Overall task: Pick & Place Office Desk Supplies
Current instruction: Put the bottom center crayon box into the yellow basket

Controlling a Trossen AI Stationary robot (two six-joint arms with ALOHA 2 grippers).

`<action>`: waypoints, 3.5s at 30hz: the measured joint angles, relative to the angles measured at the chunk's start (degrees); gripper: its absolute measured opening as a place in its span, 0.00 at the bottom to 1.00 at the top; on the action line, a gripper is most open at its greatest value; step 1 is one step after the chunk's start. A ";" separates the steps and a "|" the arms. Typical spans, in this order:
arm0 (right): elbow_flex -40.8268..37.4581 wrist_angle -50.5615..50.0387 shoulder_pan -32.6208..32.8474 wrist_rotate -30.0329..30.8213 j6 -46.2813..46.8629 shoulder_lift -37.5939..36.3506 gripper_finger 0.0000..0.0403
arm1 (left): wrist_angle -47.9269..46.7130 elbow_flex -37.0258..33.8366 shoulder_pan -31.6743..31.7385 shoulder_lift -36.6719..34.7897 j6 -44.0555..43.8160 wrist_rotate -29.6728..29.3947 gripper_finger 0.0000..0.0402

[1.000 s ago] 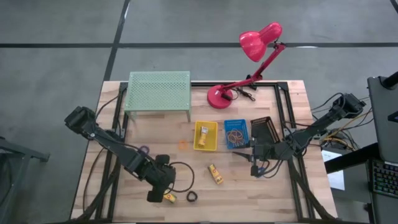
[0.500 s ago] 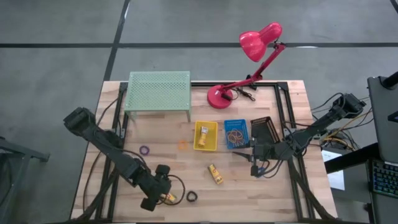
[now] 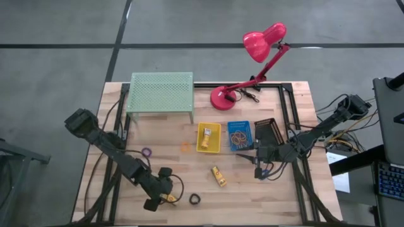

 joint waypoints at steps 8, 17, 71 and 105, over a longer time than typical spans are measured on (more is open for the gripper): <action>0.00 0.00 0.01 0.00 0.00 0.00 0.17 | 1.98 -1.69 -0.11 0.00 -1.34 1.54 0.59; 0.00 0.00 -0.01 0.00 0.00 0.01 0.17 | 3.20 -1.61 -0.11 0.00 2.85 3.39 0.57; 0.00 -0.02 0.01 0.00 0.00 0.01 0.17 | 10.83 -5.44 -0.09 3.93 0.86 2.89 0.37; -0.02 0.00 0.00 0.00 0.00 0.01 0.17 | 4.68 -5.30 5.49 -25.28 -2.76 -39.76 0.37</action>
